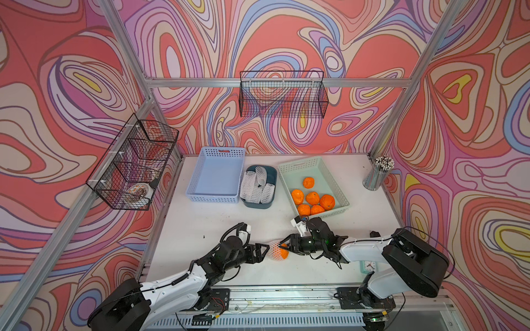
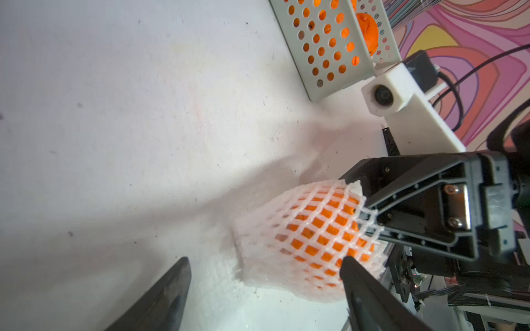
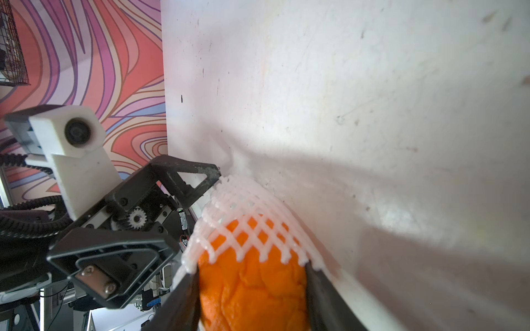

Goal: Remove foam nets from oranges
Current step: Remove the foam net from the orange.

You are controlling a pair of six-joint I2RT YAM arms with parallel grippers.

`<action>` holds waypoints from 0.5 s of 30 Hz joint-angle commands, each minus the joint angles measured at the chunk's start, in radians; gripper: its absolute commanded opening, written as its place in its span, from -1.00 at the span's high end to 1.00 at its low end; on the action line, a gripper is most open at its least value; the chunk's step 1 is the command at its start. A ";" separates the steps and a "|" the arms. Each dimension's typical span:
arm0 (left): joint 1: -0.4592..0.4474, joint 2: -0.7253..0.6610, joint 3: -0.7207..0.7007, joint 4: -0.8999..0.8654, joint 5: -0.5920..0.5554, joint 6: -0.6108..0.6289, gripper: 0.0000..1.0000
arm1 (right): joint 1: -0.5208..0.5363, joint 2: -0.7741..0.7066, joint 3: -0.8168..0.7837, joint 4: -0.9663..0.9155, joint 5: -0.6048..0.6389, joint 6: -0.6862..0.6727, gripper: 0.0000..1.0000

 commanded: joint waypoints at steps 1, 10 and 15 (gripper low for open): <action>0.005 0.033 0.013 0.051 -0.005 -0.017 -0.70 | -0.005 -0.013 -0.002 -0.021 0.013 -0.018 -0.07; 0.006 0.130 0.018 0.236 0.043 -0.013 -0.51 | -0.004 -0.026 -0.018 -0.009 0.011 -0.016 -0.04; 0.004 0.216 0.035 0.313 0.074 -0.019 -0.29 | -0.005 -0.032 -0.028 0.004 0.006 -0.012 -0.03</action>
